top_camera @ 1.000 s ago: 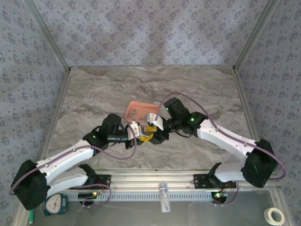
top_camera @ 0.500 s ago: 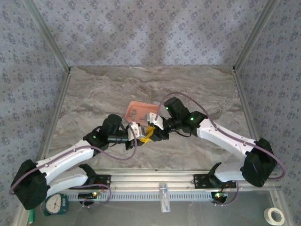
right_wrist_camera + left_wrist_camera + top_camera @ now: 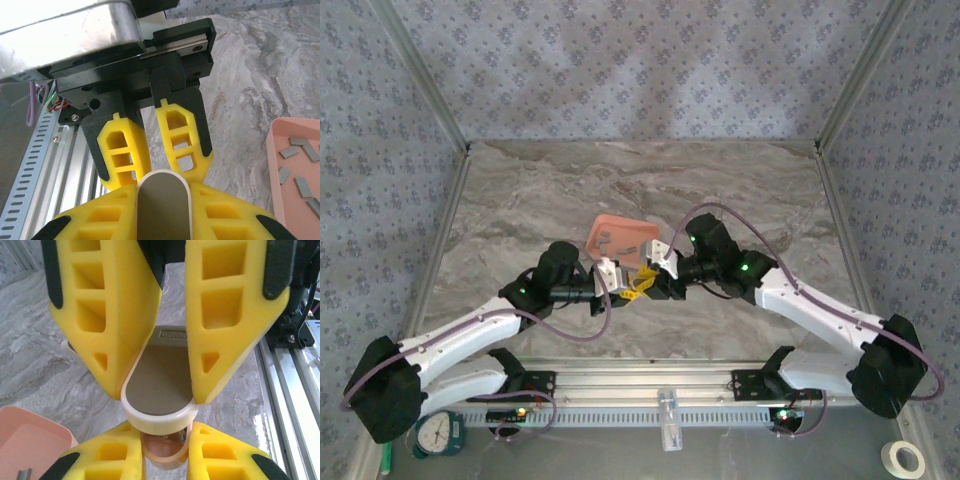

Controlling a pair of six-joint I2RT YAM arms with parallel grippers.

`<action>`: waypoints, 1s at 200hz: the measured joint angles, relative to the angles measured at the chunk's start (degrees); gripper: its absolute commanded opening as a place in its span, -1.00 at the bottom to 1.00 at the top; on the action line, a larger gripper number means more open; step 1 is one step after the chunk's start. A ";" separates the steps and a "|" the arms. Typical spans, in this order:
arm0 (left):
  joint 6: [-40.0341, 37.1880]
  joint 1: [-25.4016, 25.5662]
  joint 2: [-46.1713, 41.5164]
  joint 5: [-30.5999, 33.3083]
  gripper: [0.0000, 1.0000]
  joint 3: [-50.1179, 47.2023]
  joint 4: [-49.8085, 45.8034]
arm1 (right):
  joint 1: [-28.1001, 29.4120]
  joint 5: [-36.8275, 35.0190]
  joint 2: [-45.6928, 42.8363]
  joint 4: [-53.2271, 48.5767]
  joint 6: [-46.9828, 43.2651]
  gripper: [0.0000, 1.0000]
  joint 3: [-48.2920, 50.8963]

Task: Load the staples into the stapler

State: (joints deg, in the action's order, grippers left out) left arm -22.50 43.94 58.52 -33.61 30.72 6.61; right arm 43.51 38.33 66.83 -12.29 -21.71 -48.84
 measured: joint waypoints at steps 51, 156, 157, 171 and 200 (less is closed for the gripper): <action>0.28 0.11 0.04 -0.44 -0.91 0.00 3.08 | -2.71 1.88 -4.90 4.74 2.32 -0.60 4.76; 0.87 -0.04 2.01 -1.68 -0.92 1.97 1.66 | -7.91 5.92 -11.41 6.84 3.26 -0.62 10.05; 0.85 -0.04 2.01 -1.86 -0.93 1.97 1.57 | -7.93 5.86 -11.45 6.99 3.28 -0.62 10.10; 1.14 -0.07 1.97 -1.84 -0.92 1.99 0.57 | -8.41 5.88 -12.11 7.89 3.30 -0.63 10.99; 1.60 -0.11 0.35 -1.44 -0.93 1.99 -0.37 | -8.90 6.10 -13.09 9.84 3.61 -0.64 12.52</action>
State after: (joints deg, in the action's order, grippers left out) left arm -20.91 43.83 58.87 -35.05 32.71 6.24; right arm 34.61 44.42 53.74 -2.46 -18.11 -36.32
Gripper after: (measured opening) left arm 0.149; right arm 0.183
